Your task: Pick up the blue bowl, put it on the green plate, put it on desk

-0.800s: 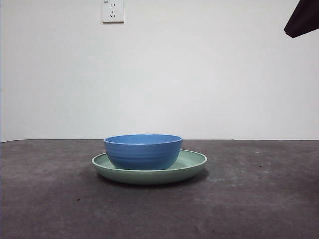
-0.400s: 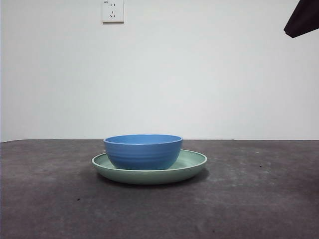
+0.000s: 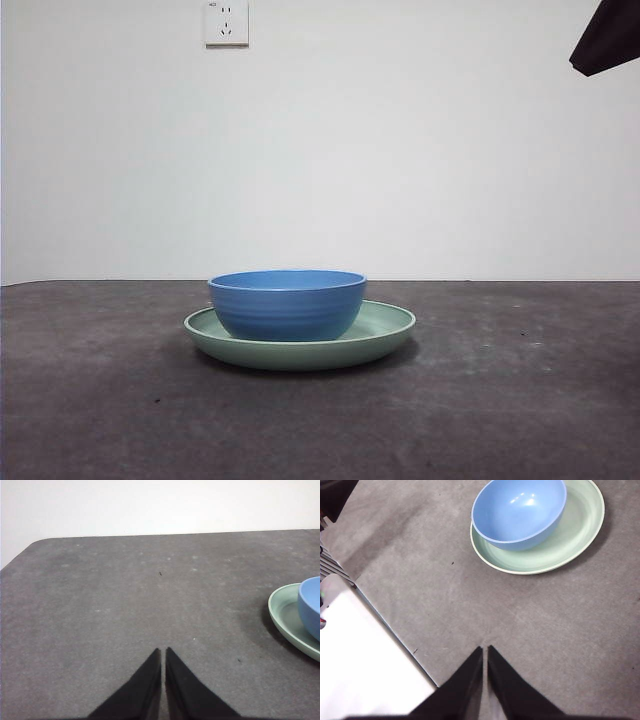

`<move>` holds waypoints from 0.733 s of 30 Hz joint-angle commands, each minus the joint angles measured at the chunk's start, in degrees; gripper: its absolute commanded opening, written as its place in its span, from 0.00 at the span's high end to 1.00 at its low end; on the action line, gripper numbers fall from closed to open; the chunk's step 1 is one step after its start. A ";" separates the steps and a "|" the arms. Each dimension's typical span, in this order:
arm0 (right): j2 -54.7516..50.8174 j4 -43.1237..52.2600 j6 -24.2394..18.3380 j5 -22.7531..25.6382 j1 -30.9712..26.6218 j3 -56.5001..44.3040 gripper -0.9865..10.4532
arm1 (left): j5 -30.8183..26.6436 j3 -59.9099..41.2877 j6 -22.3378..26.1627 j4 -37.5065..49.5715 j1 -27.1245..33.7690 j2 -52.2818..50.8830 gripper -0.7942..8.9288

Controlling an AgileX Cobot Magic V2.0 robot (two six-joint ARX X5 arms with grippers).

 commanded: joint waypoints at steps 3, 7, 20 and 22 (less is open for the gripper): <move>-2.08 1.03 -3.63 0.61 -1.70 0.37 0.91 | -0.13 -1.18 -0.28 -0.42 0.11 -0.11 0.90; -6.73 5.22 -5.38 0.59 -8.20 -0.04 0.91 | -0.13 -1.18 -0.31 -0.42 0.11 -0.11 0.90; -29.33 31.93 -3.93 12.04 -27.28 -22.75 0.91 | -0.13 -1.18 -0.31 -0.42 0.11 -0.11 0.90; -32.50 36.02 -3.06 14.32 -28.28 -27.80 0.91 | -0.13 -1.18 -0.28 -0.42 0.11 -0.11 0.90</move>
